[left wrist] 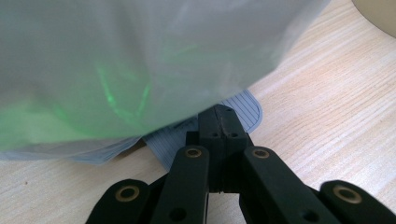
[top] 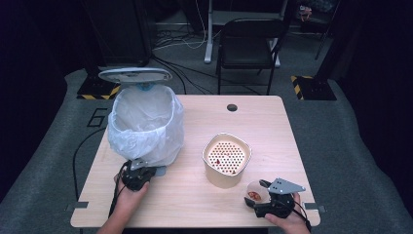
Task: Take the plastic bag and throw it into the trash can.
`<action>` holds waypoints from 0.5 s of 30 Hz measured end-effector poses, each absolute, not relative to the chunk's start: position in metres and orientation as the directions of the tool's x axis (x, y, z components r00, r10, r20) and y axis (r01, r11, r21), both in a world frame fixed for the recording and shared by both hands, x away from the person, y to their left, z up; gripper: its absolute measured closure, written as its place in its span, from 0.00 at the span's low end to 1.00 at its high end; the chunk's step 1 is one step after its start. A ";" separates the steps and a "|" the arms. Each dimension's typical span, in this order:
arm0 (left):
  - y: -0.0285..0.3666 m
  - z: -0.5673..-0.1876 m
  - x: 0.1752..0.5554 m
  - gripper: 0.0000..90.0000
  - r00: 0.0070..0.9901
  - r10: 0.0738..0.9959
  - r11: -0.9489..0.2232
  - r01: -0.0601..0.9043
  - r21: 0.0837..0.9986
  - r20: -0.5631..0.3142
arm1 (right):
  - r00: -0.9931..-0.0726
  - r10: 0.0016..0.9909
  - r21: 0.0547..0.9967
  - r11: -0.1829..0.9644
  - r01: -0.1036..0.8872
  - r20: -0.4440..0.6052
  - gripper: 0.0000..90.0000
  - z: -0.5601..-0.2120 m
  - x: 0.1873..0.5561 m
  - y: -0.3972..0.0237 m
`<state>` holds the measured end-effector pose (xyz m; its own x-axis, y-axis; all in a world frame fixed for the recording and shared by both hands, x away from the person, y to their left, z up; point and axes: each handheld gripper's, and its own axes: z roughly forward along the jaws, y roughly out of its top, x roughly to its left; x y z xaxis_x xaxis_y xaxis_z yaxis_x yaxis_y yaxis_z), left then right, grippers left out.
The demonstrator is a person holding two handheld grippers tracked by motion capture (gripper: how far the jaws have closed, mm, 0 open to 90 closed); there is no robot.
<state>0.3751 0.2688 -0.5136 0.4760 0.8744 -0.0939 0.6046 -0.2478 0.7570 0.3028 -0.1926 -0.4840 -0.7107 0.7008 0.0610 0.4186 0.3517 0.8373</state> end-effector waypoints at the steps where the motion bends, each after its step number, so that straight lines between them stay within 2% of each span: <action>1: 0.269 -0.514 0.375 1.00 0.477 0.874 -0.248 0.605 0.756 -0.095 | -0.708 0.703 0.835 0.351 0.424 0.064 0.16 -0.485 0.302 -0.192; 6: 0.269 -0.514 0.375 1.00 0.475 0.875 -0.246 0.605 0.757 -0.096 | -0.717 0.695 0.824 0.376 0.425 0.052 0.16 -0.489 0.304 -0.191; 15: 0.269 -0.513 0.375 1.00 0.482 0.872 -0.255 0.603 0.756 -0.091 | -0.711 0.702 0.823 0.379 0.423 0.043 0.30 -0.490 0.306 -0.192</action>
<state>0.3754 0.2693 -0.5135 0.4819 0.8715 -0.0909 0.6030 -0.2546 0.7560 0.3056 -0.1921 -0.4904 -0.7114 0.7015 0.0428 0.4232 0.3789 0.8230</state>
